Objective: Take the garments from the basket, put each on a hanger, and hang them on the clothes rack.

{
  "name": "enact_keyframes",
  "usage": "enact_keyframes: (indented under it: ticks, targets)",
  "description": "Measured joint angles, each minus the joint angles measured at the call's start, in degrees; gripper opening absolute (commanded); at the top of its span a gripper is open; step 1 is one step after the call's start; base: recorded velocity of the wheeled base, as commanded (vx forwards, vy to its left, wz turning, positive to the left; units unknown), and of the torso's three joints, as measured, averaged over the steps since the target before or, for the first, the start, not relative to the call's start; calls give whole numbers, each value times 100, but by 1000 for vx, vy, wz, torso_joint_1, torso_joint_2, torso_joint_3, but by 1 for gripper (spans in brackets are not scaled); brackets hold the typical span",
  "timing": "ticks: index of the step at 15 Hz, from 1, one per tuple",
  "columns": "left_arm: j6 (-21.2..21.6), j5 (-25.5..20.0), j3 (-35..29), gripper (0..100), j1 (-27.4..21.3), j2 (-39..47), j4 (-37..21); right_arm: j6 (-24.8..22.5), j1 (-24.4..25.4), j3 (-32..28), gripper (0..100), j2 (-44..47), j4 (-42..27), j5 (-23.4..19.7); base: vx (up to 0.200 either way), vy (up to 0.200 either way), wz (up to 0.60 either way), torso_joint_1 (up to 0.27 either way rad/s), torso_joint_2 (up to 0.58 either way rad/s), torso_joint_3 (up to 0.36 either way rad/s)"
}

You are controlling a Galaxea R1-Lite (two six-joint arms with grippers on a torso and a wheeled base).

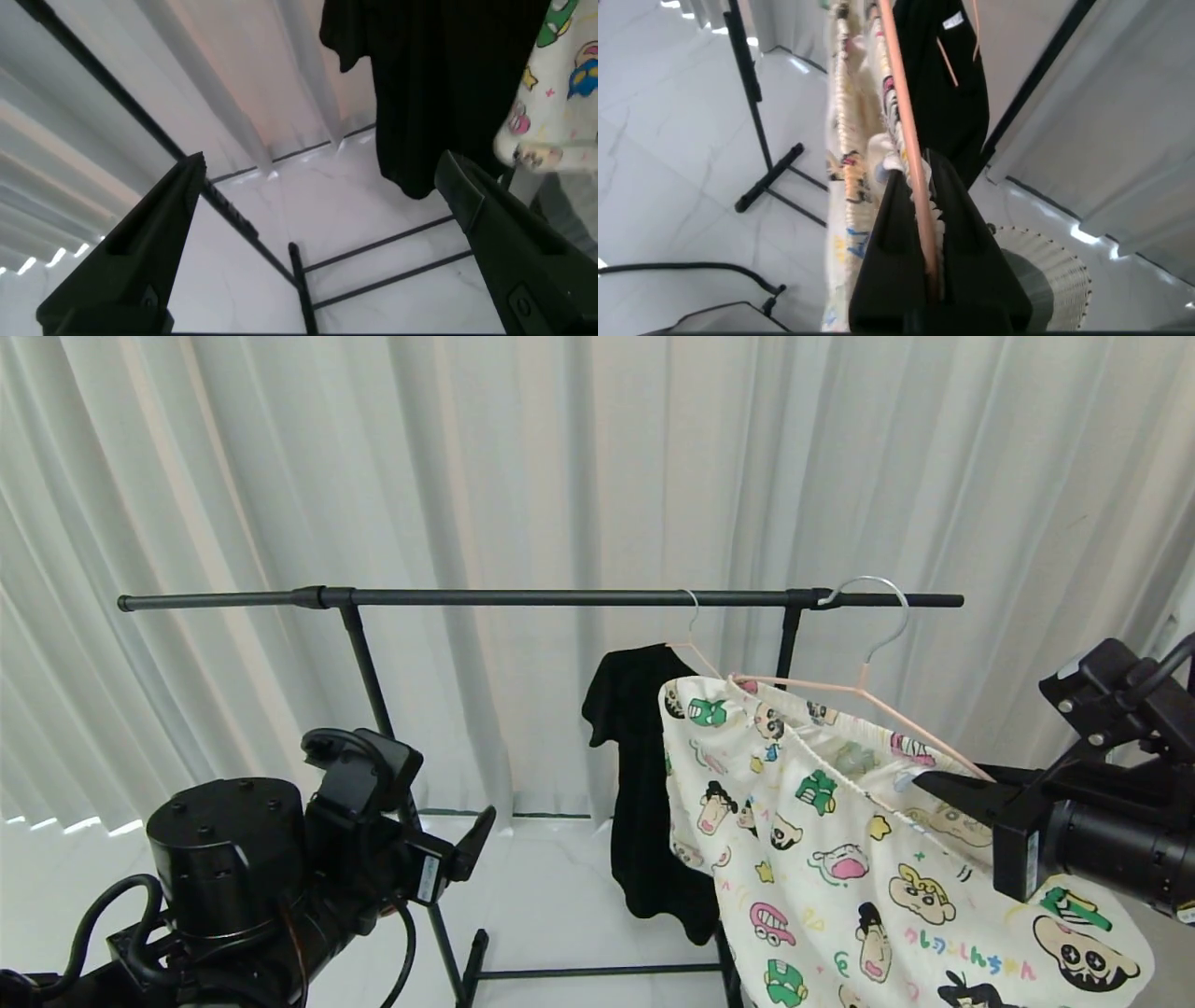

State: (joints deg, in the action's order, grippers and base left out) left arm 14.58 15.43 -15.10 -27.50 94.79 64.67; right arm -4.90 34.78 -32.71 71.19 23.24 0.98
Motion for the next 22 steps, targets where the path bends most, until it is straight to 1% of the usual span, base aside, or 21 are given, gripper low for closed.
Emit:
enact_keyframes:
  ticks: [1,3,5,6,7,9,10,13,16,18,20,21,22]
  targets:
    - [0,-105,0,100,0,10,41,-7,0,0,0,-2,5,4,0,0,0,0,0,0]
    - [2,-167,6,100,0,13,50,-11,0,0,0,-2,-22,22,0,0,0,0,0,0]
    - [6,-116,6,100,2,41,50,-18,-11,21,0,0,-283,118,0,0,0,0,0,0]
    - [9,9,6,100,28,73,50,-21,-57,33,0,0,-419,244,0,0,0,0,0,0]
    - [9,224,6,100,33,101,52,-16,-116,40,0,0,-512,347,0,0,0,0,0,0]
    - [4,1084,4,100,63,200,52,-5,-422,57,0,11,-794,452,0,0,0,0,0,0]
    - [0,1256,0,100,77,254,52,0,-625,84,0,11,-931,468,0,0,0,0,0,0]
    - [0,1292,-5,100,199,341,57,-2,-1307,305,0,-20,-1243,488,0,0,0,0,0,0]
    - [-22,1246,72,100,249,347,160,-16,-1833,514,0,-63,-1380,538,0,0,0,0,0,0]
    - [-20,1161,87,100,249,388,449,-5,-2087,525,0,-37,-1303,505,0,0,0,0,0,0]
    - [-18,1154,108,100,254,421,468,12,-2181,435,0,41,-1033,277,0,0,0,0,0,0]
    - [-22,1152,113,100,254,427,477,11,-2199,383,0,111,-892,113,200,0,0,2,7,2]
    - [-27,1143,118,100,254,429,474,9,-2203,319,0,193,-786,37,200,0,0,2,2,7]
